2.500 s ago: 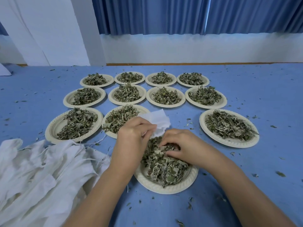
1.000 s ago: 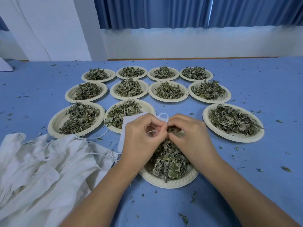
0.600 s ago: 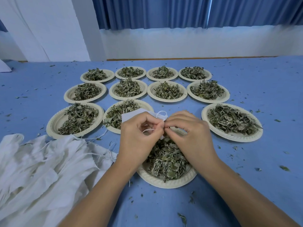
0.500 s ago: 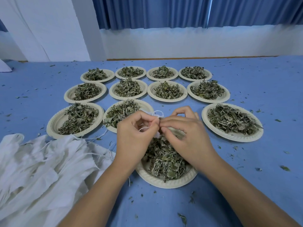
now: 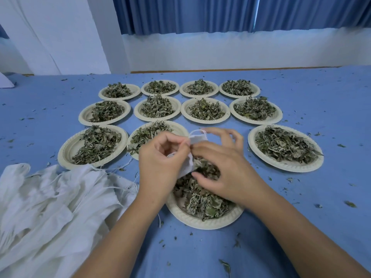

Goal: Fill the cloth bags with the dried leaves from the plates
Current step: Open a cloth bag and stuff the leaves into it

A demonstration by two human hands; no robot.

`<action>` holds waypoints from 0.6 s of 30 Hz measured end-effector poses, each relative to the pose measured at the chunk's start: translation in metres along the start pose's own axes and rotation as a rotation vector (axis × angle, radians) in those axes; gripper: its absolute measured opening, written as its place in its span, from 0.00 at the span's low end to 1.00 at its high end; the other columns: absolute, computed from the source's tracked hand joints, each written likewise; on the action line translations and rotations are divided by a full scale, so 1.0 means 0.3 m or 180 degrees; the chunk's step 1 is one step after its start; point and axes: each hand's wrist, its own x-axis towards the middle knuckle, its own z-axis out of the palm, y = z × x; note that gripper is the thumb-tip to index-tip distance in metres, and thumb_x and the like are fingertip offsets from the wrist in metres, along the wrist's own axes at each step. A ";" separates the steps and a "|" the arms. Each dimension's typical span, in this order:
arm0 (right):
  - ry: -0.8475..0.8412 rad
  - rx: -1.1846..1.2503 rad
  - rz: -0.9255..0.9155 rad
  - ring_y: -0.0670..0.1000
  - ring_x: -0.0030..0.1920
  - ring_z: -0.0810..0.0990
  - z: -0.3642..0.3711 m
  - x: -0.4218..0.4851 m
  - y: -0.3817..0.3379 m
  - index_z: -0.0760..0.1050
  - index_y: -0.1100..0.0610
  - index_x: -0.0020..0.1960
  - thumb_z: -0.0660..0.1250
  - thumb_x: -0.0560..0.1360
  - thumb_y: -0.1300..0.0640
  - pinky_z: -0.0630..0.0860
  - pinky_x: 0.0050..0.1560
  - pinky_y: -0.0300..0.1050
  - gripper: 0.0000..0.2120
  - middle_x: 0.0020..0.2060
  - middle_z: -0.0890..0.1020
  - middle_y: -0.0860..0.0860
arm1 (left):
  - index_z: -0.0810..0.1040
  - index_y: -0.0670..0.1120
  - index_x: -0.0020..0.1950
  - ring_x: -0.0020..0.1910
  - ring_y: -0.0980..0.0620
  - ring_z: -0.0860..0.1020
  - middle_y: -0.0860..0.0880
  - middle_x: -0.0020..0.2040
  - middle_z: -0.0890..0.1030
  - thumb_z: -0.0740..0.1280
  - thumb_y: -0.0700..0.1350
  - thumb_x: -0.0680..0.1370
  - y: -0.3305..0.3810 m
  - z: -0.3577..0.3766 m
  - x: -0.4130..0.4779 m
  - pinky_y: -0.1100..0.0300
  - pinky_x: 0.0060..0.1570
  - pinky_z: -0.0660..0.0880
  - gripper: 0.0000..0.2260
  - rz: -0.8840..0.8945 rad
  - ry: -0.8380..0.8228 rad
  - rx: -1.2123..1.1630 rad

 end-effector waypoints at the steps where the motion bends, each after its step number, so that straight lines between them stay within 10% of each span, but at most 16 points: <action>1: 0.0210 0.0006 0.0002 0.48 0.68 0.65 -0.015 -0.001 0.008 0.78 0.49 0.56 0.70 0.70 0.49 0.50 0.68 0.49 0.15 0.55 0.79 0.39 | 0.81 0.47 0.39 0.31 0.57 0.77 0.48 0.34 0.82 0.71 0.35 0.74 -0.003 -0.006 0.008 0.66 0.36 0.75 0.08 -0.0024 0.0124 -0.0010; 13: 0.1193 0.0353 0.0242 0.50 0.54 0.76 -0.034 0.000 -0.015 0.81 0.55 0.38 0.71 0.71 0.53 0.58 0.61 0.55 0.07 0.37 0.82 0.42 | 0.81 0.47 0.38 0.31 0.52 0.77 0.50 0.32 0.81 0.72 0.35 0.73 -0.004 0.013 -0.011 0.62 0.35 0.75 0.08 0.0024 -0.0103 0.0113; 18: 0.0648 -0.0319 0.0011 0.56 0.60 0.77 -0.008 0.011 0.003 0.82 0.54 0.39 0.73 0.69 0.65 0.55 0.62 0.51 0.07 0.38 0.84 0.42 | 0.82 0.45 0.39 0.31 0.59 0.75 0.47 0.33 0.81 0.72 0.34 0.73 0.001 0.024 -0.021 0.69 0.35 0.72 0.07 0.0019 -0.0306 0.0055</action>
